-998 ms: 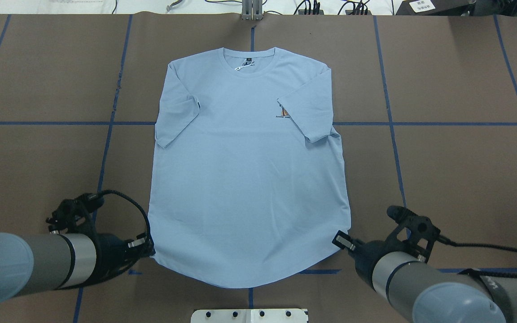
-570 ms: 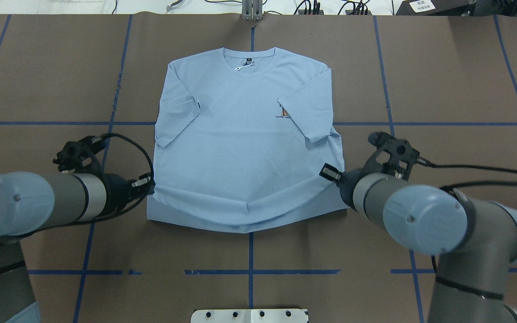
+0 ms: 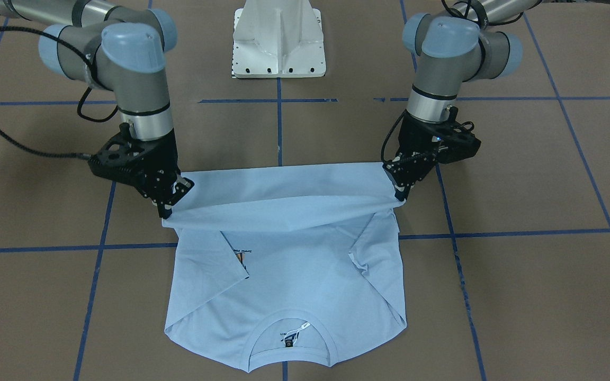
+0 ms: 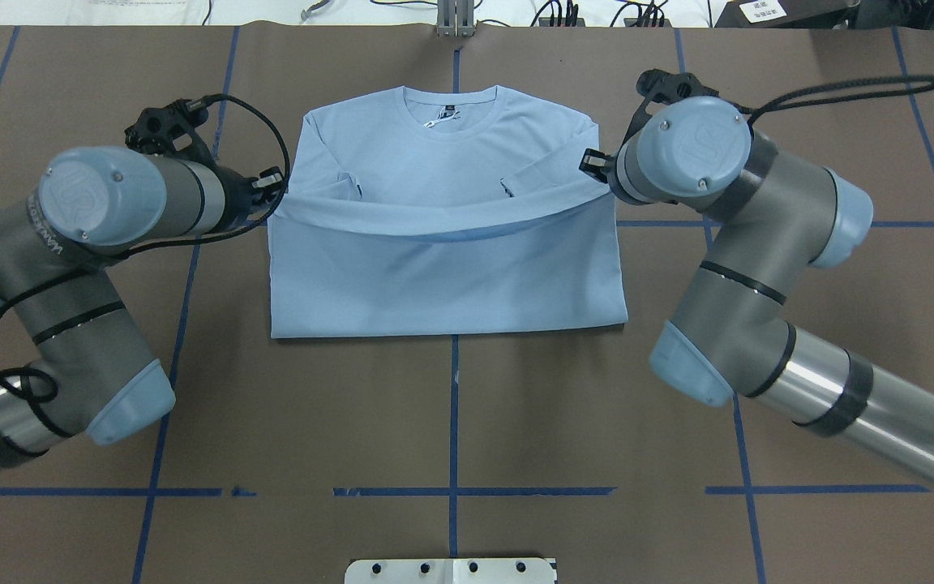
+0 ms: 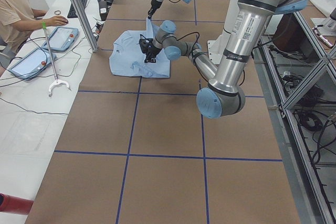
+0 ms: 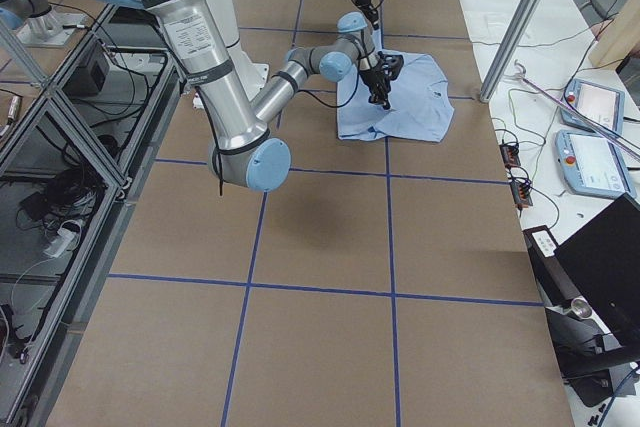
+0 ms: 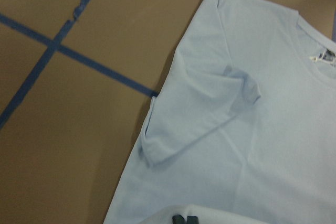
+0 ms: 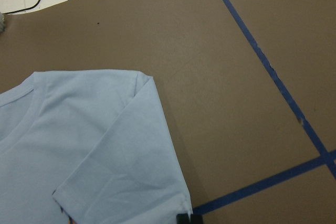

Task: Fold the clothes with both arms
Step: 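Lift the hem with both grippers and fold it toward the collar, then lay the hem down near the collar and open both grippers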

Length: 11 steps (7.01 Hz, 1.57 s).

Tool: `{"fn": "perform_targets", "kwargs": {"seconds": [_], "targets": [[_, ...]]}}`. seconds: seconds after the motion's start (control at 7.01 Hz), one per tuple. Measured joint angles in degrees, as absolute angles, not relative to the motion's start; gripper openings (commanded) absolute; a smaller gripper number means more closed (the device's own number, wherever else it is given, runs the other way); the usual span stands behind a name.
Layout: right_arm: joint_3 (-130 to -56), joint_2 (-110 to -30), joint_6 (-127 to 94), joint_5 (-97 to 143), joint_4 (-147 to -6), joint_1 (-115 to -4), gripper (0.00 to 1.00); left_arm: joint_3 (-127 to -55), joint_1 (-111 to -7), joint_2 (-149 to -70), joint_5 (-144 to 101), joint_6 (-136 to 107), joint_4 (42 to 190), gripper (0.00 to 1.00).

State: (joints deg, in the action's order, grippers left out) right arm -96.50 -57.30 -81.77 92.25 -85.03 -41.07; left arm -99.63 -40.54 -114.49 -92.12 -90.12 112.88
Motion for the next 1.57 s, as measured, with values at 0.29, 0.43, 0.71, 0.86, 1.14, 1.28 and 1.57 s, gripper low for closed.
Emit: {"fn": "perform_targets", "kwargs": {"seconds": [0.29, 0.43, 0.71, 0.86, 1.14, 1.28, 1.57], "targets": [[-85.7, -53.55, -78.48, 94.06, -78.16, -43.85, 0.0, -88.44, -43.45, -119.02, -92.05, -89.71, 121.24, 0.0], [-81.92, -52.54, -78.07, 94.86, -74.32, -44.82, 0.0, -83.84, -44.01, -121.39, -91.98, -89.71, 123.48, 0.0], [-77.17, -50.13, -77.32, 96.18, -71.94, -46.01, 0.0, -76.46, -44.34, -125.78, -89.2, -89.81, 125.47, 0.0], [-75.33, -48.76, -77.11, 96.32, -71.75, -46.19, 0.0, -74.37, -44.36, -127.09, -88.13, -89.8, 126.3, 0.0], [-73.23, -47.62, -76.63, 96.37, -71.58, -46.64, 0.0, -72.72, -44.37, -127.99, -87.54, -89.74, 126.87, 0.0], [-71.84, -47.11, -76.33, 96.26, -71.38, -46.71, 0.0, -71.47, -44.36, -128.46, -87.48, -89.74, 127.01, 0.0], [-68.67, -45.27, -76.12, 95.96, -71.21, -46.64, 0.06, -70.1, -44.2, -129.37, -87.45, -89.82, 127.08, 0.27]]}}
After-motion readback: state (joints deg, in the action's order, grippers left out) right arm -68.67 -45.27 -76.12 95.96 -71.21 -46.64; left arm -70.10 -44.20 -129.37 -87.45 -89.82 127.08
